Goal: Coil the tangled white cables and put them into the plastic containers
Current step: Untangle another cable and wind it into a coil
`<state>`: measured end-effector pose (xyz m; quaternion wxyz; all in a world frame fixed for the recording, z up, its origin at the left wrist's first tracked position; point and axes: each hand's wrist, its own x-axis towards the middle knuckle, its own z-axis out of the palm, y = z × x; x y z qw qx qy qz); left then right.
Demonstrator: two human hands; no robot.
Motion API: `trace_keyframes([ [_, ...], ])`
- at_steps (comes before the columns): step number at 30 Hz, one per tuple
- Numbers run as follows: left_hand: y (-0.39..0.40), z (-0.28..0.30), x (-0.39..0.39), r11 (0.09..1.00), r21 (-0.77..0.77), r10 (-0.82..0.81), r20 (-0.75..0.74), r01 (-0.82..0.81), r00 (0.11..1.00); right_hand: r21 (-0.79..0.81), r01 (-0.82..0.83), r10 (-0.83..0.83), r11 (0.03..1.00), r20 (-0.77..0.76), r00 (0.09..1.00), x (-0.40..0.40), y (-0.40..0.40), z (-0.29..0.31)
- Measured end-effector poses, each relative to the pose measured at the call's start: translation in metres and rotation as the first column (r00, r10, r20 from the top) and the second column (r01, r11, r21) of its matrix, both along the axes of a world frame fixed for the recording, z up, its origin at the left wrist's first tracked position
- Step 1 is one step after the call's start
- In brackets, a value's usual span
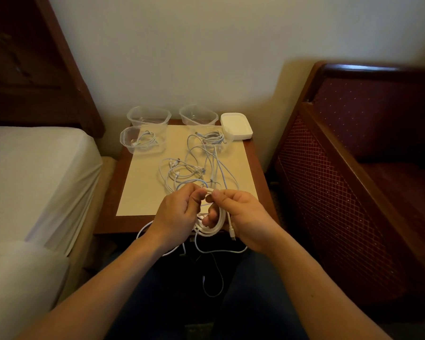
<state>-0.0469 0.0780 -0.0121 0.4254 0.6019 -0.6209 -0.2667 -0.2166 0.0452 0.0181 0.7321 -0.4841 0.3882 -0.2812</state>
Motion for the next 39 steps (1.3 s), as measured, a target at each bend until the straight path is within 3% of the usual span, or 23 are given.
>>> trace_keyframes([
  [10,-0.016,0.006,0.014,0.996,-0.08,-0.015,0.176,0.03,0.984,-0.295,-0.109,0.013,0.949,-0.311,0.95,0.001,-0.012,-0.001],
  [14,-0.015,0.012,0.014,0.998,0.021,-0.06,-0.053,0.061,0.997,-0.273,-0.066,-0.015,0.96,-0.283,0.959,0.001,-0.016,-0.002],
  [18,-0.012,0.017,0.02,0.974,0.148,-0.113,-0.333,0.171,0.936,-0.265,-0.049,-0.027,0.963,-0.273,0.962,-0.005,-0.018,-0.004],
  [23,-0.009,0.014,0.032,0.95,0.212,-0.149,-0.342,0.23,0.928,-0.247,0.008,-0.067,0.969,-0.233,0.97,-0.008,-0.019,-0.005],
  [27,-0.01,0.009,0.027,0.943,0.253,-0.07,-0.486,0.217,0.871,-0.334,0.075,-0.174,0.94,-0.279,0.944,-0.001,-0.017,-0.01],
  [28,-0.01,0.007,0.023,0.949,0.246,-0.062,-0.466,0.196,0.883,-0.351,0.085,-0.193,0.933,-0.287,0.938,0.001,-0.016,-0.012],
  [32,-0.008,-0.005,0.011,0.989,0.137,-0.03,-0.146,0.05,0.989,-0.304,0.11,-0.203,0.946,-0.296,0.933,0.001,-0.013,-0.018],
  [35,-0.008,-0.009,0.003,0.999,0.021,0.038,0.013,-0.038,0.999,-0.247,0.063,-0.14,0.967,-0.308,0.941,0.002,-0.011,-0.016],
  [39,-0.01,-0.013,0.004,0.996,-0.083,0.041,0.162,-0.028,0.986,-0.242,-0.045,-0.035,0.969,-0.313,0.949,0.0,-0.011,-0.009],
])
